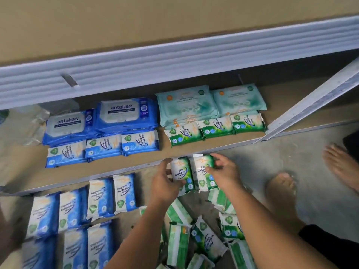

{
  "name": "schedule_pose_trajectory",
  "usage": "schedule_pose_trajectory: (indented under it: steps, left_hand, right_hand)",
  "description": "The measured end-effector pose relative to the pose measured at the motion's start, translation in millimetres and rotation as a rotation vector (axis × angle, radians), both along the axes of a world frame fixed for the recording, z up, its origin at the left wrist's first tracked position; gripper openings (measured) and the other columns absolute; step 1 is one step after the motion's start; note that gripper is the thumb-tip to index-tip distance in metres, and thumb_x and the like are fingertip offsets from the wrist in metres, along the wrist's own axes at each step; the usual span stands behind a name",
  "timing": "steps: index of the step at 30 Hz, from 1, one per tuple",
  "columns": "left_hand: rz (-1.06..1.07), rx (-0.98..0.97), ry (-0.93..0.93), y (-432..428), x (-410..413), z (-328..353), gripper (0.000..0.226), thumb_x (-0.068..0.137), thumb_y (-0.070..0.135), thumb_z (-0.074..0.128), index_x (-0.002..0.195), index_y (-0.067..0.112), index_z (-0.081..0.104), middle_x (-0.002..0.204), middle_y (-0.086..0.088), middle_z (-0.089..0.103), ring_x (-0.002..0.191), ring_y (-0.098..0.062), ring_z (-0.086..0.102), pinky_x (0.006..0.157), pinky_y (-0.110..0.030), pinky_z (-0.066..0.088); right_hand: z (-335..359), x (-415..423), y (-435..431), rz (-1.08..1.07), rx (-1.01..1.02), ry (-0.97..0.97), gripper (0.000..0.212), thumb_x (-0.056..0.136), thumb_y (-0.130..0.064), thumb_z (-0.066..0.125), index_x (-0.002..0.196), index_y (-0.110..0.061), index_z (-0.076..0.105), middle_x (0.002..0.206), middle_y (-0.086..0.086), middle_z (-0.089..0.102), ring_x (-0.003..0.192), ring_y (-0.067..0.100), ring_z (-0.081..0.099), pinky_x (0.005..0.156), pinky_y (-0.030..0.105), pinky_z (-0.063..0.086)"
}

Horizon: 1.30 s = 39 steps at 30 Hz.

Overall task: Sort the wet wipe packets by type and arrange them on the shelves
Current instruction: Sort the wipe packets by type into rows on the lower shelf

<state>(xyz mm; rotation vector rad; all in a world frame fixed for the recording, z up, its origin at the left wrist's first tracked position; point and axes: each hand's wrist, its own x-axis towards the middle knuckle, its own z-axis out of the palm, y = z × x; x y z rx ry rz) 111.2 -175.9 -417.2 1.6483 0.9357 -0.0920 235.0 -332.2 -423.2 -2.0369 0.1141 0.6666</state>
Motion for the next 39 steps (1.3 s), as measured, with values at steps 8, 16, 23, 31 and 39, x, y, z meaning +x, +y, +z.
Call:
schedule_pose_trajectory:
  steps: [8,16,23,31,39]
  left_hand:
    - [0.031,0.107,0.049,-12.2,4.5,-33.0,0.075,0.082,0.010,0.079,0.142,0.034,0.041,0.096,0.012,0.062,0.075,-0.005,0.063,0.051,-0.017,0.046]
    - [0.007,0.209,0.051,-11.9,5.5,-52.7,0.086,0.080,0.014,0.083,0.151,0.032,0.038,0.110,-0.008,0.055,0.071,-0.009,0.051,0.059,-0.013,0.039]
    - [0.018,0.242,0.015,-12.7,-7.7,-38.4,0.085,0.082,0.024,0.080,0.149,0.033,0.029,0.107,0.007,0.053,0.092,-0.016,0.061,0.073,-0.034,0.055]
    - [-0.104,0.292,0.157,-16.4,-86.5,-10.6,0.033,0.092,0.027,0.064,0.125,0.025,0.056,0.112,-0.001,0.062,0.086,-0.018,0.064,0.074,-0.040,0.057]
    - [-0.177,0.202,0.247,-34.8,-134.4,12.0,0.030,0.095,0.028,0.061,0.123,0.017,0.061,0.115,-0.005,0.071,0.101,-0.024,0.066,0.079,-0.027,0.049]
  right_hand:
    - [-32.1,-6.9,16.6,0.055,-0.086,-0.059,0.056,0.086,-0.004,0.076,0.136,-0.024,0.062,0.111,0.003,0.065,0.090,0.017,0.065,0.075,0.022,0.052]
    - [-47.4,-15.1,21.4,0.057,-0.215,-0.224,0.054,0.085,0.001,0.072,0.135,-0.017,0.063,0.105,0.001,0.052,0.095,0.027,0.061,0.093,0.041,0.053]
    - [-41.8,-15.9,19.1,0.017,-0.272,-0.289,0.049,0.085,-0.010,0.074,0.131,-0.023,0.062,0.105,0.006,0.053,0.092,0.027,0.060,0.084,0.036,0.051]
    - [-11.0,-51.2,-8.7,-0.064,-0.272,-0.284,0.028,0.086,-0.004,0.072,0.112,-0.012,0.072,0.098,0.015,0.067,0.082,0.027,0.061,0.075,0.032,0.048]
    - [32.7,-120.3,-40.4,0.102,-0.285,-0.036,0.021,0.091,-0.002,0.061,0.099,-0.021,0.069,0.086,0.005,0.066,0.078,0.025,0.060,0.066,0.028,0.045]
